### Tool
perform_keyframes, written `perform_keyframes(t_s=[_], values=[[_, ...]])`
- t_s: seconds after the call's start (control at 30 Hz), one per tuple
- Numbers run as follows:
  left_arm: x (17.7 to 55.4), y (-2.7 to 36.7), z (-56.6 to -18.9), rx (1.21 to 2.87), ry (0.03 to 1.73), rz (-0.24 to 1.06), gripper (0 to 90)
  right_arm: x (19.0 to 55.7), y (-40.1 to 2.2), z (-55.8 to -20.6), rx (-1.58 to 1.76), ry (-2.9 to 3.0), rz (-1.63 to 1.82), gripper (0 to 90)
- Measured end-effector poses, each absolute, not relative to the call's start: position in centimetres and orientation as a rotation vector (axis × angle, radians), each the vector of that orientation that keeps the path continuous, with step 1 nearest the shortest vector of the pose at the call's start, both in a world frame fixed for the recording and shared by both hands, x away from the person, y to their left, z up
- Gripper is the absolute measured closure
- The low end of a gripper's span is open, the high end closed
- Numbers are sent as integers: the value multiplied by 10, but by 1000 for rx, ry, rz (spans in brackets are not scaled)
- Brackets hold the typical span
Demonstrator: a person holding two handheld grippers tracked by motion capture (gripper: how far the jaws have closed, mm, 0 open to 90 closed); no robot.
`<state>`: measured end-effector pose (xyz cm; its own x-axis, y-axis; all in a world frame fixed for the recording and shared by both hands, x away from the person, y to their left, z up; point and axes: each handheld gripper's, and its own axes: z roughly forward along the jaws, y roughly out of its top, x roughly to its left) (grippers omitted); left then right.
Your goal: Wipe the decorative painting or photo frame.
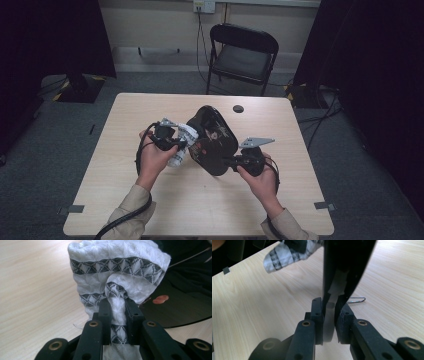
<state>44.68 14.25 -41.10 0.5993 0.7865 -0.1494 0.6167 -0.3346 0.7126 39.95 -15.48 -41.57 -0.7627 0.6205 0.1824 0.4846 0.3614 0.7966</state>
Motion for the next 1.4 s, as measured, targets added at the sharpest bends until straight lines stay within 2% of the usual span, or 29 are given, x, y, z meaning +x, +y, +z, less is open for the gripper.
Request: perform_keyframes(t_s=[0.43,0.8,1.0,1.4], values=[[443,138,-450,2143,1162,186,782,400,-156,-416,1007,2472,1361,793],[434,141,-458,2219,1200,119,782,401,-157,-416,1010,2477,1362,793],[425,155,-434,2168,1187,147,781,400,-157,-417,1008,2473,1368,793],[427,165,-350,2102,1112,230,781,399,-157,-417,1007,2471,1361,793]])
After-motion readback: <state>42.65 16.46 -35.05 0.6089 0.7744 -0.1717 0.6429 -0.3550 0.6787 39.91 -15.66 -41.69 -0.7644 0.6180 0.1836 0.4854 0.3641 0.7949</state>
